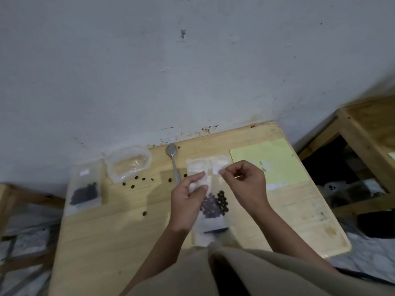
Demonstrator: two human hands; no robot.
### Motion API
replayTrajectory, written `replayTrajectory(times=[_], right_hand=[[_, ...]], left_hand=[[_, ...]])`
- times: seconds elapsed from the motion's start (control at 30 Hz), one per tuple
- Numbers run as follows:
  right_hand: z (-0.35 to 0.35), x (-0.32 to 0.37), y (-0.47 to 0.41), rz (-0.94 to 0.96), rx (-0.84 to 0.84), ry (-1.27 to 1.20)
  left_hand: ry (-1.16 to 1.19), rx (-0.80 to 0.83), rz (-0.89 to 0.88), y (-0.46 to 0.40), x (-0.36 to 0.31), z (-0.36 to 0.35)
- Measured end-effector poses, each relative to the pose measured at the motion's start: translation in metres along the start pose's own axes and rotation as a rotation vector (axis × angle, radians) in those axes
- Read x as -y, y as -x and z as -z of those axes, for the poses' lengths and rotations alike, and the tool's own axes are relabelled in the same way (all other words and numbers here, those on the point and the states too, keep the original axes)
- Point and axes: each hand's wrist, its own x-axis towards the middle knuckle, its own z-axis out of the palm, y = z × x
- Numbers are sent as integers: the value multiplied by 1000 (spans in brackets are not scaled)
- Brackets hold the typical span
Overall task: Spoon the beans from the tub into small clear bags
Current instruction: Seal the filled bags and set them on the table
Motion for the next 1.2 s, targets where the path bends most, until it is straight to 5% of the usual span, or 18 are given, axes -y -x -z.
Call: replayTrajectory(times=[0.6, 0.73, 0.97, 1.2], right_hand=[[-125, 67, 111, 116, 37, 115], [-158, 65, 124, 106, -13, 58], [-219, 64, 133, 41, 136, -303], [-276, 56, 104, -67, 115, -293]], left_hand=[[283, -129, -105, 46, -16, 148], [291, -133, -124, 48, -19, 188], [247, -133, -105, 40, -16, 249], [110, -134, -22, 11, 13, 299]])
